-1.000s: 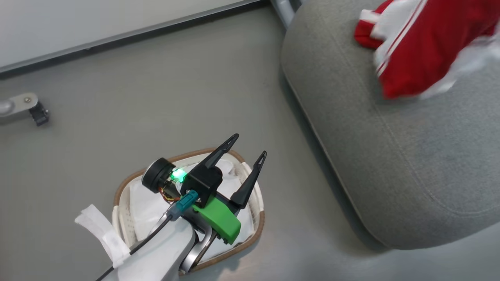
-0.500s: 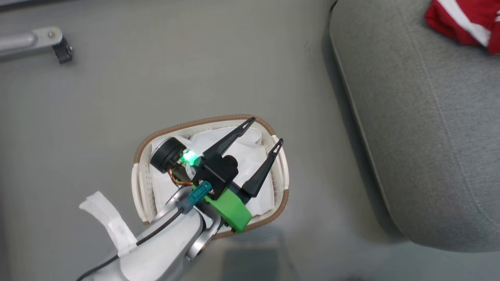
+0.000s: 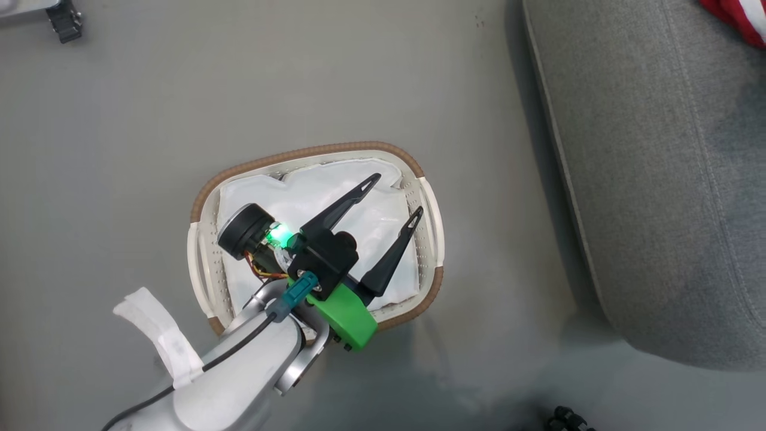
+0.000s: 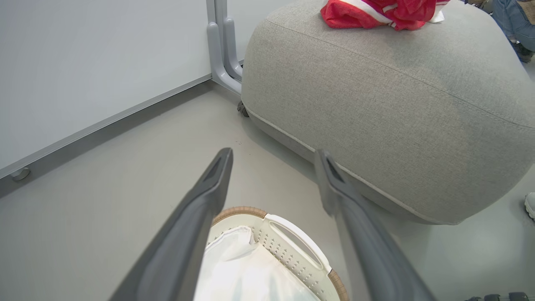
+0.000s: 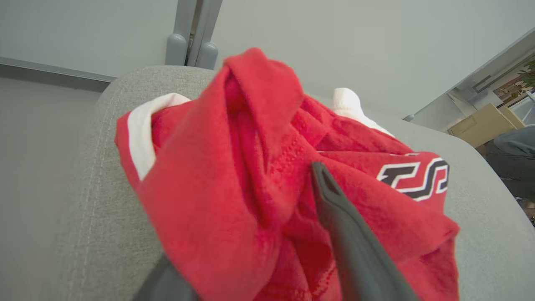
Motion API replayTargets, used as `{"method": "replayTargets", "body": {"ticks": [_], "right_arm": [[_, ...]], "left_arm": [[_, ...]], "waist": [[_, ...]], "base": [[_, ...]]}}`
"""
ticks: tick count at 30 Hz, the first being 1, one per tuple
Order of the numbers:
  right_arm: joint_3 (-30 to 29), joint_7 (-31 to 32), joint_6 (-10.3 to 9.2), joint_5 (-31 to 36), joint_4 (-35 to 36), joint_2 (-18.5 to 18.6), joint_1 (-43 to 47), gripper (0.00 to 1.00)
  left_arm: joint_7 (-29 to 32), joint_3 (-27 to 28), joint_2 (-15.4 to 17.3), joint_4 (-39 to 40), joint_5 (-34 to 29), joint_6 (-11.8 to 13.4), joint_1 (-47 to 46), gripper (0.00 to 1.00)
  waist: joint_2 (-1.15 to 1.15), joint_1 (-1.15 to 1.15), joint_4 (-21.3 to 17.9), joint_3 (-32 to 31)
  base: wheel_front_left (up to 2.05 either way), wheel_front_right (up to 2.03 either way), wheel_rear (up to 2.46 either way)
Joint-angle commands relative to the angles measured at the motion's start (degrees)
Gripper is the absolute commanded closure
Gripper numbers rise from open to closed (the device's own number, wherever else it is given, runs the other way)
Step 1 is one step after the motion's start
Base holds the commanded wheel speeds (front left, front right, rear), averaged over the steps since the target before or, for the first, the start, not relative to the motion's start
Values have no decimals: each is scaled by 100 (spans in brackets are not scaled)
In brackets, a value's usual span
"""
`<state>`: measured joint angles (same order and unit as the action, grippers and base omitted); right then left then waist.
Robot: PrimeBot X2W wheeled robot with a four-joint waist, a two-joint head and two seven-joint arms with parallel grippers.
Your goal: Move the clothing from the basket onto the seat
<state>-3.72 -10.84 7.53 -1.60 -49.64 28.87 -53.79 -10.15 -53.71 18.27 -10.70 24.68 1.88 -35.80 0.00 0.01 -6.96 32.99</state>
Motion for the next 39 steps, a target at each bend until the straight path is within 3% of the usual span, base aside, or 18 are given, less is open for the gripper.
{"method": "replayTargets", "body": {"ticks": [1,13,21,31,39], "right_arm": [[2,-88,-8,17,-10,-42,69,0],[275,-345,-8,-278,568,-320,1127,0],[395,-125,-8,-427,1293,-485,1909,0],[347,174,-8,-546,2354,-363,2244,0],[394,150,-8,-571,2886,-764,2552,0]], "left_arm": [[3,12,26,-8,35,24,74,0],[-201,131,-2,-179,270,103,284,0],[-364,268,-52,-357,486,99,489,0],[-510,726,-309,-584,692,175,803,0],[-506,1578,-432,-399,522,290,1366,0]], "waist": [[0,-1,-107,-100],[0,-1,-393,-719],[0,-1,-419,-1236],[0,-1,49,-1961],[0,-1,588,-2452]], "base": [[0,0,0],[0,0,0],[0,0,0],[0,0,0],[0,0,0]]}}
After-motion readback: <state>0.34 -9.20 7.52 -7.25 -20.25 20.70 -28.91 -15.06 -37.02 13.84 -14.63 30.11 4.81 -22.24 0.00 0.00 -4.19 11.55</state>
